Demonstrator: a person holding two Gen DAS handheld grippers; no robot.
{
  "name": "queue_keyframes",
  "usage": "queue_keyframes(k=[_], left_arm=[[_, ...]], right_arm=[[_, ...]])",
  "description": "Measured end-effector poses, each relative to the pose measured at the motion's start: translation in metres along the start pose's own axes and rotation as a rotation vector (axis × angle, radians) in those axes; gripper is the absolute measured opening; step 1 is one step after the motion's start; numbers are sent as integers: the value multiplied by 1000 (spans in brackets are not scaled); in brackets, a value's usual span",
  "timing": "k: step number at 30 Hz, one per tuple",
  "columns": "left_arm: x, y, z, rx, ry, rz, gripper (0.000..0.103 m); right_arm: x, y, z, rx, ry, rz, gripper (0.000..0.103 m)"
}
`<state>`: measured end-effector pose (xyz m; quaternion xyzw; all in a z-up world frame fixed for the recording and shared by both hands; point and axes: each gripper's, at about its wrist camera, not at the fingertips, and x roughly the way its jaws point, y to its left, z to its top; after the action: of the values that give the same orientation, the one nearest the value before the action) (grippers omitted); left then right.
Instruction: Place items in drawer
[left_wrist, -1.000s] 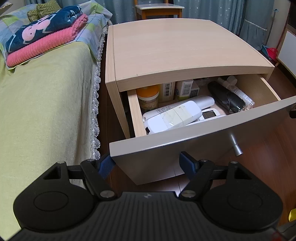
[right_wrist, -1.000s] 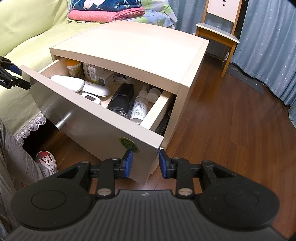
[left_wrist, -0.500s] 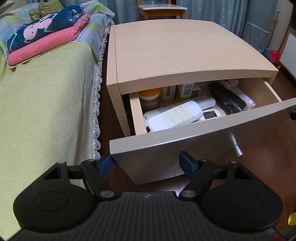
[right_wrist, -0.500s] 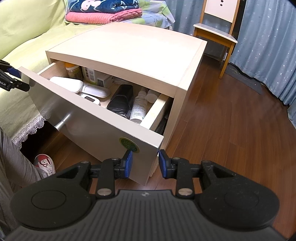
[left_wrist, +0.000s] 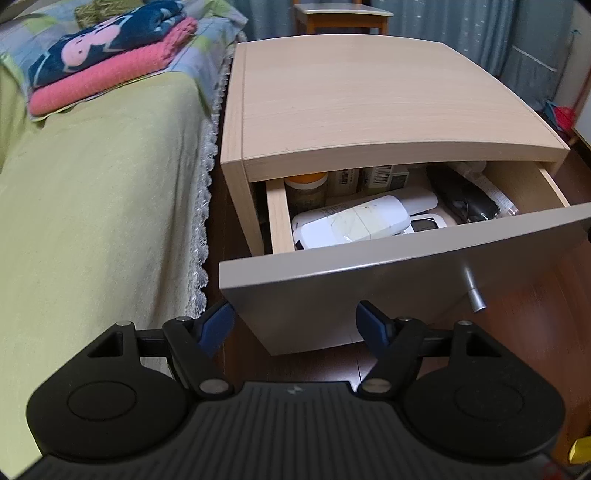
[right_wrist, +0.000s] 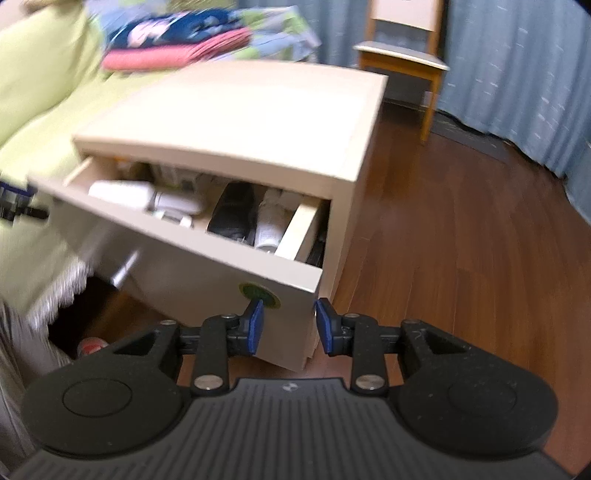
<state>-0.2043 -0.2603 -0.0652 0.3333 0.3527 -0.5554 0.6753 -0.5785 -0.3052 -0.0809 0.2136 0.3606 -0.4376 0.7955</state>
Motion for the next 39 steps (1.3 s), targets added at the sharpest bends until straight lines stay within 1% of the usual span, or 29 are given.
queue_keyframes(k=[1,4,6,8,11,14,18,25,29,35,39], left_arm=[[-3,-2,-1,-13,2,3,73],[-9,-10,-2,-49,11,9,74],[-12,-20,-4,-57,7,3,75],[-11,-29,-5,-68,11,-11,75],[-5,-41,-6,-84,27,-35,75],[3,-48,-7,-91,47,-21,75],[11,-52,-3,-98,61,-13,75],[19,-53,5,-111,62,12,75],[23,-53,7,-116,57,29,75],[26,-51,7,-125,60,30,75],[25,-52,8,-118,54,45,75]], right_arm=[[-4,3,0,25,-4,-15,29],[-11,11,-2,105,12,-39,37],[-8,20,-6,135,41,-36,43],[-2,32,-11,151,64,-37,47],[11,43,-16,201,86,-30,47],[21,51,-16,230,77,-43,47],[25,54,-11,237,62,-65,45],[34,58,-3,249,38,-102,45],[35,59,1,261,39,-115,45],[36,61,4,274,36,-134,45],[37,63,5,280,28,-151,45]])
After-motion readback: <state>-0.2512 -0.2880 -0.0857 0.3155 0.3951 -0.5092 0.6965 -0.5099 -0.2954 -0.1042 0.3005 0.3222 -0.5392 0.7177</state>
